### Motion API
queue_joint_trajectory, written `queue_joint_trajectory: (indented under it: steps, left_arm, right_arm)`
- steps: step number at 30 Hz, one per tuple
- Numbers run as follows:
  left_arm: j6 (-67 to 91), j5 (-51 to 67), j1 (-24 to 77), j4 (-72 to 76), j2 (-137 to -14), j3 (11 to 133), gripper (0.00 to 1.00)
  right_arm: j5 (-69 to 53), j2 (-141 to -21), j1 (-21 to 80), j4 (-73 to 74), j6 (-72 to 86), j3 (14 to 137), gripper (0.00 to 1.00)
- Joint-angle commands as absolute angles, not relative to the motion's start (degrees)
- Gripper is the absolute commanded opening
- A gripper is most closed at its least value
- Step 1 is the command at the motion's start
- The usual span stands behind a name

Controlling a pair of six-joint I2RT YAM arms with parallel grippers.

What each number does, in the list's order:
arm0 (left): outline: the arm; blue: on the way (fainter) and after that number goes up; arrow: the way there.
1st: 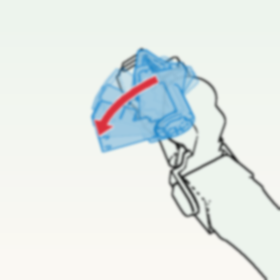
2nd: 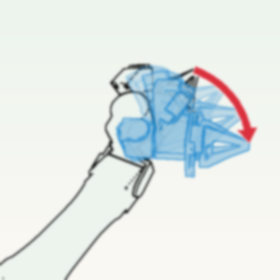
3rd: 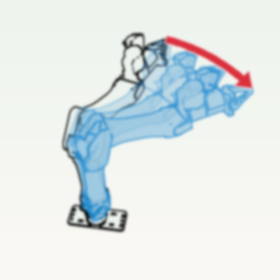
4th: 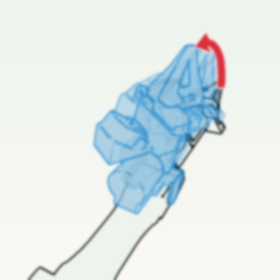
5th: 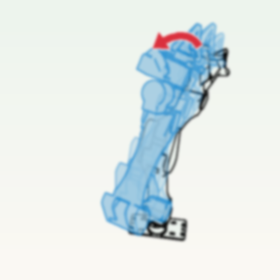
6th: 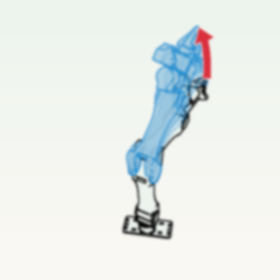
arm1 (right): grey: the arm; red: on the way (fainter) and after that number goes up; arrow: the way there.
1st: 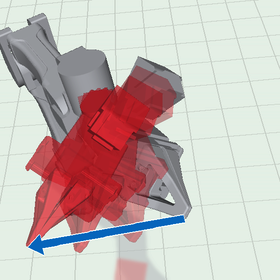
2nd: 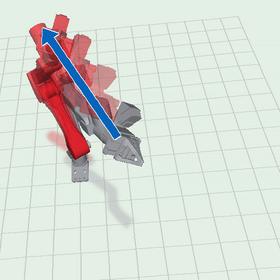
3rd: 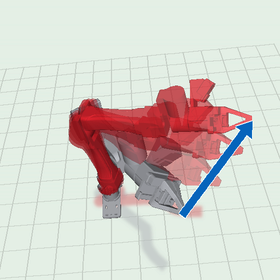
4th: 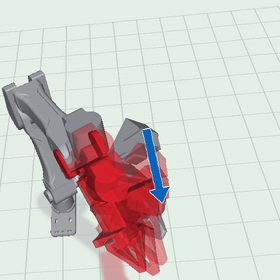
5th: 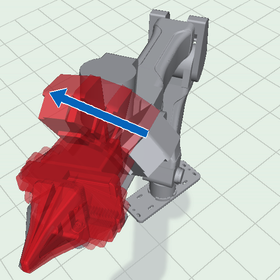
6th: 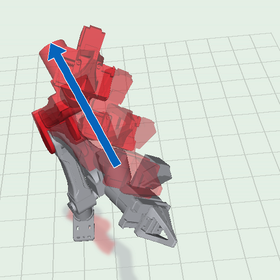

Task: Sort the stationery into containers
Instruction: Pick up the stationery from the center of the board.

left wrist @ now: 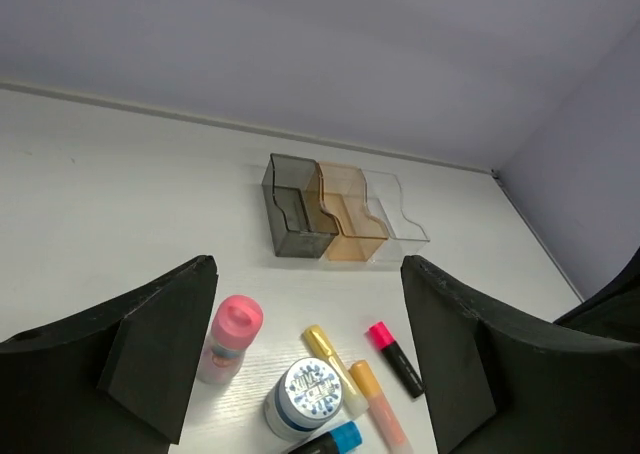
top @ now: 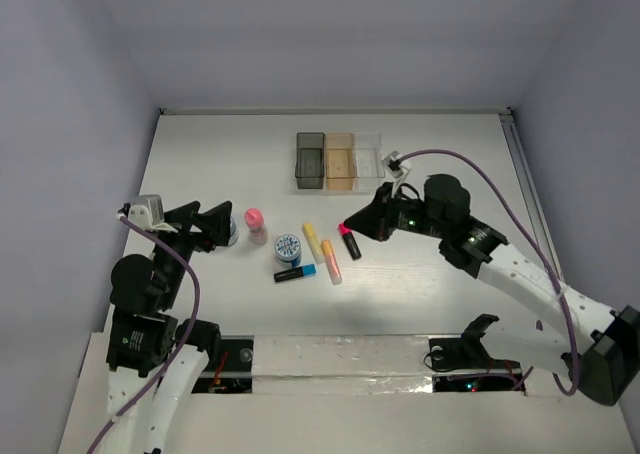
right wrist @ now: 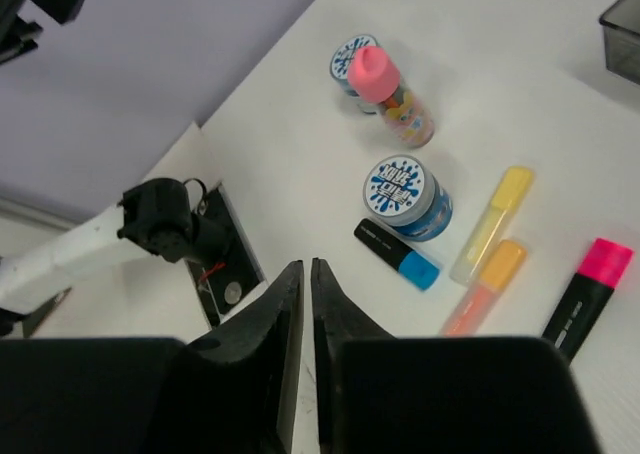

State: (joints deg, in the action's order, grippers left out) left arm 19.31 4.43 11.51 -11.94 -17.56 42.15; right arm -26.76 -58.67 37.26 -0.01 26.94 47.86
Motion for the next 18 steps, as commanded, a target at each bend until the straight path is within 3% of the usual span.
queue_joint_trajectory:
  steps: [1,3,7,11,13,14,15,16,18]
  left_arm:
    - [18.37,3.78,11.34,-12.3,-17.5,44.21,0.71]
    - [18.63,3.34,11.34,-12.39,-15.66,43.25,0.71]
    - [18.98,0.54,11.34,-15.29,-15.21,43.77,0.67]
    - [19.25,-2.8,11.34,-14.59,-13.01,42.27,0.47]
    - [20.03,-4.82,11.34,-15.29,-14.15,42.28,0.32]
    - [20.39,-5.18,11.34,-15.29,-14.32,41.93,0.17]
    - [20.48,-5.71,11.34,-15.12,-14.94,41.49,0.1]
    - [20.65,-6.58,11.34,-15.38,-15.38,41.75,0.04]
    - [21.44,-9.75,11.34,-16.87,-16.34,42.27,0.0]
  right_arm:
    - [-21.1,-62.91,42.52,-1.41,22.33,53.78,0.1]
    - [-20.05,-67.29,44.99,-0.88,20.58,56.59,0.0]
    - [-15.56,-75.2,50.26,-0.18,17.85,61.6,0.0]
    - [-12.31,-81.9,53.09,-0.18,16.53,66.26,0.0]
    - [-12.65,-84.8,54.14,-0.26,15.56,69.6,0.0]
    - [-12.66,-87.69,54.14,-0.18,14.86,70.83,0.0]
    - [-12.22,-89.19,55.01,-0.18,14.16,72.06,0.01]
    - [-12.04,-90.69,55.89,-0.18,12.67,74.33,0.04]
    - [-12.21,-94.81,56.42,-0.18,11.78,76.28,0.21]
